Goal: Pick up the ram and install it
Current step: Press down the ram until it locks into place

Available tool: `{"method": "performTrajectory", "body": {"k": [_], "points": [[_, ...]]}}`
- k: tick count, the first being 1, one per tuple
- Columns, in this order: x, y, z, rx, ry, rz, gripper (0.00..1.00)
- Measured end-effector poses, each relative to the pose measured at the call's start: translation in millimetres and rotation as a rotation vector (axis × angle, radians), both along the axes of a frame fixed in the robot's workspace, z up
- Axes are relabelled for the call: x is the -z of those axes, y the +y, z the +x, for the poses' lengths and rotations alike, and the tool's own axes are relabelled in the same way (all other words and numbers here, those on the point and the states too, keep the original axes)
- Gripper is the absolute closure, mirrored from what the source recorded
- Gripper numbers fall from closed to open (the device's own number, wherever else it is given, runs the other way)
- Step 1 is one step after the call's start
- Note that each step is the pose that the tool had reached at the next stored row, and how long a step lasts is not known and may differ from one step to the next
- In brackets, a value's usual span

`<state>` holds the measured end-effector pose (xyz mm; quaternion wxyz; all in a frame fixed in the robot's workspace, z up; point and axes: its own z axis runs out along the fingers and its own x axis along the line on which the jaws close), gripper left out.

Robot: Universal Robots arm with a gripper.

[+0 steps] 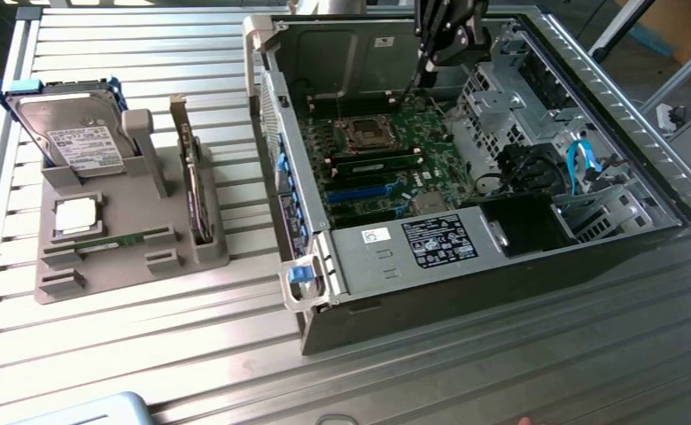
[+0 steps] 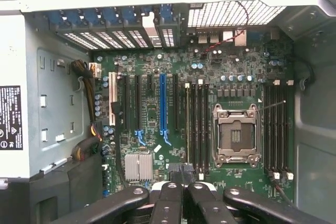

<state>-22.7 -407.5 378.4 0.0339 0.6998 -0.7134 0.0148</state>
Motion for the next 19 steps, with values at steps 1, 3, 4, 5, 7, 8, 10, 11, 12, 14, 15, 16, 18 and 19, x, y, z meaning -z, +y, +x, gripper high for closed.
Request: {"method": "performTrajectory", "body": {"k": [1, 3, 4, 5, 7, 8, 10, 11, 12, 14, 15, 16, 18, 19], "points": [[0.0, 0.0, 0.0, 0.000, -0.0001, 0.0000, 0.90], [0.0, 0.0, -0.4, 0.000, -0.0010, 0.0000, 0.90], [0.0, 0.0, -0.8, 0.000, -0.0021, 0.0001, 0.90], [0.0, 0.0, -1.4, 0.000, -0.0037, 0.0000, 0.90], [0.0, 0.0, -2.2, 0.000, -0.0063, -0.0001, 0.90], [0.0, 0.0, -2.2, 0.000, -0.0064, 0.0000, 0.90], [0.0, 0.0, -2.3, -0.002, -0.0065, 0.0001, 0.90], [0.0, 0.0, -2.3, -0.009, -0.0065, 0.0001, 0.90], [0.0, 0.0, -2.3, -0.024, -0.0065, 0.0002, 0.90], [0.0, 0.0, -2.3, -0.032, -0.0065, 0.0001, 0.90], [0.0, 0.0, -2.3, -0.032, -0.0064, 0.0001, 0.90], [0.0, 0.0, -2.3, -0.032, -0.0065, 0.0002, 0.90], [0.0, 0.0, -2.3, -0.032, -0.0064, 0.0001, 0.90], [0.0, 0.0, -2.3, -0.032, -0.0065, 0.0002, 0.90]]}}
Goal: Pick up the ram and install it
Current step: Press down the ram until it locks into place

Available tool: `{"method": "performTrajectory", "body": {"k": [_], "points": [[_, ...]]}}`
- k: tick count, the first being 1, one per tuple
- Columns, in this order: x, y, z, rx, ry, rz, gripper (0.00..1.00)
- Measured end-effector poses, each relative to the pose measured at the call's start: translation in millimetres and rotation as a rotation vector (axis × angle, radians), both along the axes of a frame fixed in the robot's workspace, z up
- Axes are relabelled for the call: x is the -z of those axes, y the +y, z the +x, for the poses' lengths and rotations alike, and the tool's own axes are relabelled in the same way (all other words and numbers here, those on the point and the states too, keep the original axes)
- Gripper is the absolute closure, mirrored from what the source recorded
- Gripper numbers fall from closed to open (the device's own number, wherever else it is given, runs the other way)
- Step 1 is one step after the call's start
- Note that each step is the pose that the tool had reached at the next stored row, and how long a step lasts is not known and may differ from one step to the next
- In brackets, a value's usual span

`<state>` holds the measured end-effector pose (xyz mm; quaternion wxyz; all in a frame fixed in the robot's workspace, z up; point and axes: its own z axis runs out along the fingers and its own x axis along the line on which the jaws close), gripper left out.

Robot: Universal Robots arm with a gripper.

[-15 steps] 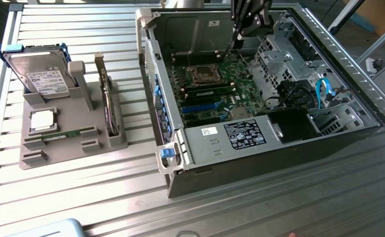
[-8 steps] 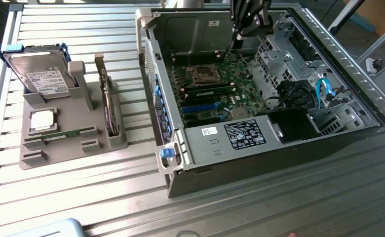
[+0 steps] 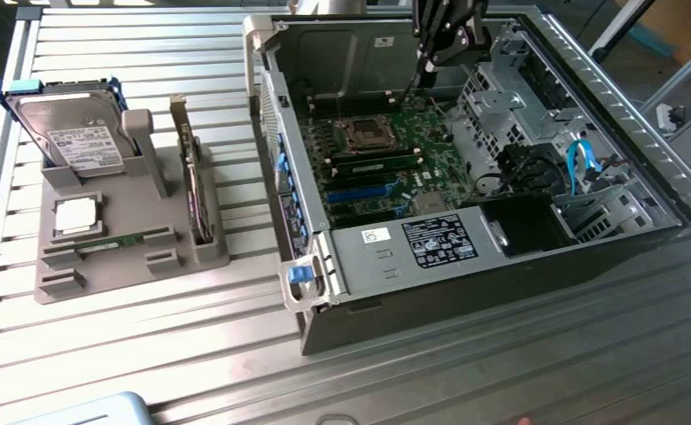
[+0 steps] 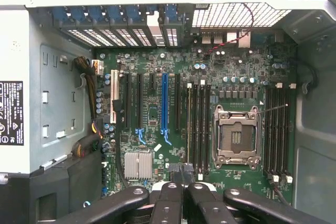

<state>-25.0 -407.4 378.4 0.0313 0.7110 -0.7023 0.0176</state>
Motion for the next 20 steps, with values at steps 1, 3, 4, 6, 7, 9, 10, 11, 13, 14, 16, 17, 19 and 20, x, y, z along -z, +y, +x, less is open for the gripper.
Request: {"method": "performTrajectory", "body": {"k": [1, 3, 4, 6, 7, 9, 10, 11, 13, 14, 16, 17, 19, 20], "points": [[0.0, 0.0, 0.0, 0.000, 0.0000, -0.0001, 0.90], [0.0, 0.0, 0.0, 0.000, 0.0000, 0.0000, 0.90], [0.0, 0.0, 0.0, 0.000, 0.0000, 0.0000, 0.90], [0.0, 0.0, 0.0, 0.000, 0.0000, 0.0000, 0.90], [0.0, 0.0, 0.0, 0.000, 0.0000, 0.0000, 0.90], [0.0, 0.0, 0.0, 0.000, 0.0000, 0.0000, 0.90], [0.0, 0.0, 0.0, 0.000, 0.0000, 0.0001, 0.90], [0.0, 0.0, 0.0, 0.000, 0.0000, 0.0000, 0.90], [0.0, 0.0, 0.0, 0.000, 0.0000, 0.0000, 0.90], [0.0, 0.0, 0.0, 0.000, 0.0000, 0.0000, 0.90], [0.0, 0.0, -0.1, 0.018, 0.0000, -0.0001, 0.90], [0.0, 0.0, 0.0, 0.034, 0.0000, -0.0002, 0.90], [0.2, 0.0, 0.0, 0.069, 0.0001, -0.0001, 0.90], [0.3, 0.0, 0.0, 0.085, 0.0001, 0.0000, 0.90]]}}
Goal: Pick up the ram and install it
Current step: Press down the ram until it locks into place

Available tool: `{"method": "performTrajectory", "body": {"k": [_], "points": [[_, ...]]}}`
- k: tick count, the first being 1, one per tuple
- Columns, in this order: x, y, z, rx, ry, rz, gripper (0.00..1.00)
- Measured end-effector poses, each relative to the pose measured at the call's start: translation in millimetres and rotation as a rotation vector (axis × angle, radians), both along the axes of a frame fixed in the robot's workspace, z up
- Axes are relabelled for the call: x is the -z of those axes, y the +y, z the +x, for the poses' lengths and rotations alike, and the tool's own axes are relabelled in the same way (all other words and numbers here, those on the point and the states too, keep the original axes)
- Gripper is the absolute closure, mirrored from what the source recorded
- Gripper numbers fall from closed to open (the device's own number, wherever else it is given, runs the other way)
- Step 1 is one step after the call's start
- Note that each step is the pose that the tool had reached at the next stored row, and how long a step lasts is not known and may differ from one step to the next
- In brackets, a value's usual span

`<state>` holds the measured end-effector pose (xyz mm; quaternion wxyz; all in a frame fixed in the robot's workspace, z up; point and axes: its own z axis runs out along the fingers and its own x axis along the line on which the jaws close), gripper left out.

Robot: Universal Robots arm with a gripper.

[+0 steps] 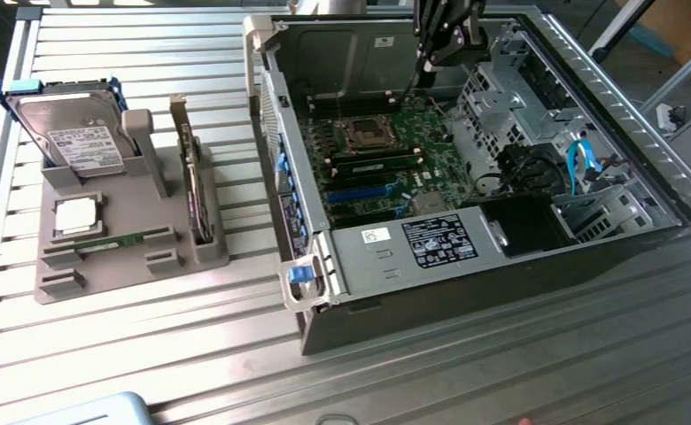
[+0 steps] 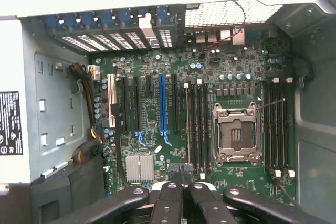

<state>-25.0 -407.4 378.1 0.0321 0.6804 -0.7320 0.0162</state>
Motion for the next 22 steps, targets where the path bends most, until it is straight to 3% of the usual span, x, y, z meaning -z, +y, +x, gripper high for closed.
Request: {"method": "performTrajectory", "body": {"k": [8, 14, 16, 18, 22], "points": [[0.7, 0.0, 0.0, 0.193, -0.0001, 0.0001, 0.90], [0.9, 0.0, 0.0, 0.386, 0.0000, 0.0000, 0.90], [0.9, 0.0, 0.0, 0.427, 0.0000, 0.0000, 0.90], [1.0, 0.0, 0.0, 0.508, -0.0001, 0.0000, 0.90], [1.1, 0.0, 0.0, 0.603, -0.0001, 0.0000, 0.90]]}}
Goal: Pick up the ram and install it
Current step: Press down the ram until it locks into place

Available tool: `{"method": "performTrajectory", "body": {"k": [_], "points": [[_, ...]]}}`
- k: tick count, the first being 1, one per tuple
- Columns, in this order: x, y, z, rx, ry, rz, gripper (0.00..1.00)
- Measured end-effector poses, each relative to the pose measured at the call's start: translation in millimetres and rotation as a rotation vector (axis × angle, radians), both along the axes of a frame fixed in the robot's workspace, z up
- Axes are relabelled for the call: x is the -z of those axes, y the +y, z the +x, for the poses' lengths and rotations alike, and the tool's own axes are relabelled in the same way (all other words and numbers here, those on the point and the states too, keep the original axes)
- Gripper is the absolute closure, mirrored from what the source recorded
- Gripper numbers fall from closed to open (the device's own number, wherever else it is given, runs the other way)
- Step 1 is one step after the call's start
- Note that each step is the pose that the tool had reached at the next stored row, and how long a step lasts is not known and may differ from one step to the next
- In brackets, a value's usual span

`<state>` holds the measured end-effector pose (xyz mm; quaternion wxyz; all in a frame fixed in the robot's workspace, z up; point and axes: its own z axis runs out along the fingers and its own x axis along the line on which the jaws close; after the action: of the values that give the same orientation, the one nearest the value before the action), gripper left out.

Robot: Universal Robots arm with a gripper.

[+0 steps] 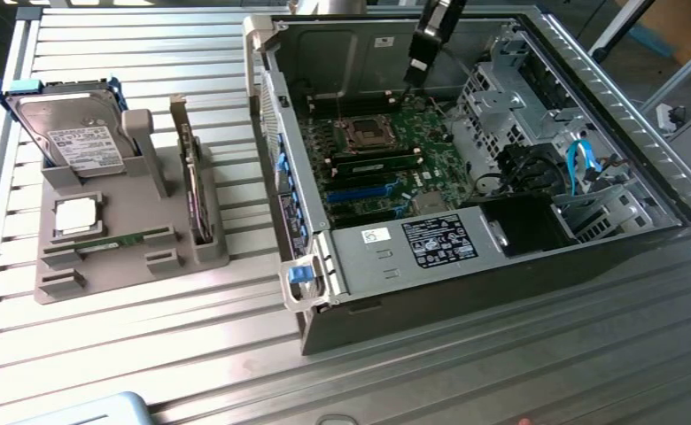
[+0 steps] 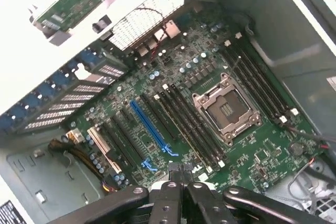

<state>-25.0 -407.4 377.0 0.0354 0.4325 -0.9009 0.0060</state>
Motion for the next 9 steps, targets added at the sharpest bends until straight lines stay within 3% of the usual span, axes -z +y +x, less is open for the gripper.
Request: {"method": "performTrajectory", "body": {"k": [5, 9], "points": [[0.0, 0.0, 0.0, 0.119, 0.0000, 0.0000, 0.90], [0.1, 0.0, 0.0, 0.264, 0.0000, 0.0000, 0.90]]}}
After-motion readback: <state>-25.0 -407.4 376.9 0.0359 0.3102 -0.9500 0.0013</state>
